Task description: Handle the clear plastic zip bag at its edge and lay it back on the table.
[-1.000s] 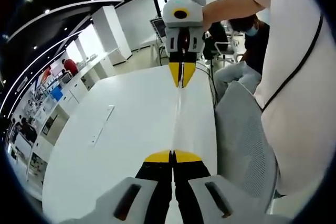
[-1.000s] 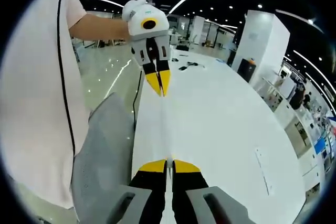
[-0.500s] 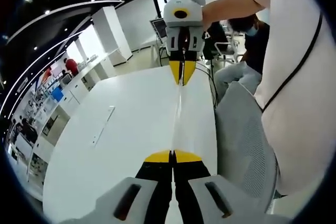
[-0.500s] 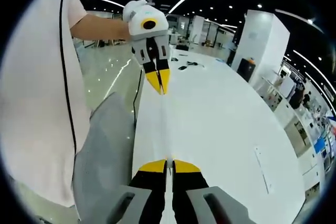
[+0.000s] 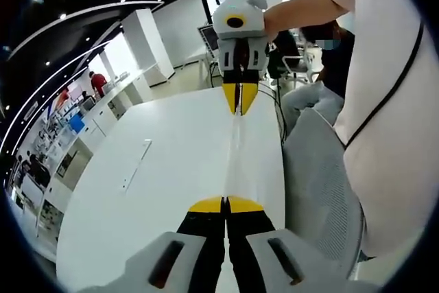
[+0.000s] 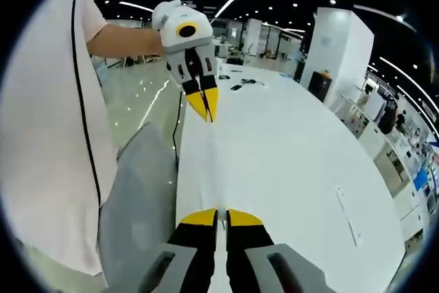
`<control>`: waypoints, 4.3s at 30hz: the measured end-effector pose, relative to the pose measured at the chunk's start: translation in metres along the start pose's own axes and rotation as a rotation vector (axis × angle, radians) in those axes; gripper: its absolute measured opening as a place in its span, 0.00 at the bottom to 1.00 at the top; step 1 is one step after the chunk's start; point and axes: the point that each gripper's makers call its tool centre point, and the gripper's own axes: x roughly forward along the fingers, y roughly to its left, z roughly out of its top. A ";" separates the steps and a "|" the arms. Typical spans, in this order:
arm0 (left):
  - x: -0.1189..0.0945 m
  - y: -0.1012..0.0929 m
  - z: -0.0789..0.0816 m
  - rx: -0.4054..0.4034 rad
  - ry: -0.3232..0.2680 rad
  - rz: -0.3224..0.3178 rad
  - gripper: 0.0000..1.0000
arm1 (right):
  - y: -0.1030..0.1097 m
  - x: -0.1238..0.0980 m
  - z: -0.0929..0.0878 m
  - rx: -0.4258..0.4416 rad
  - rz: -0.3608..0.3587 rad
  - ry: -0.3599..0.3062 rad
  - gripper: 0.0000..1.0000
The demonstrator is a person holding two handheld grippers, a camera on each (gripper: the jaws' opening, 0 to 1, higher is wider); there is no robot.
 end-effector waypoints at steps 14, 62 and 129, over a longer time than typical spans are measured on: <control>0.001 0.000 0.001 -0.004 -0.008 0.002 0.00 | 0.010 0.005 0.029 0.024 0.038 -0.056 0.05; 0.002 -0.002 0.017 0.058 -0.025 0.027 0.00 | 0.011 0.036 0.044 -0.057 0.089 0.026 0.01; 0.019 -0.018 0.065 0.124 -0.082 0.006 0.17 | -0.002 0.034 0.036 -0.080 0.006 0.159 0.00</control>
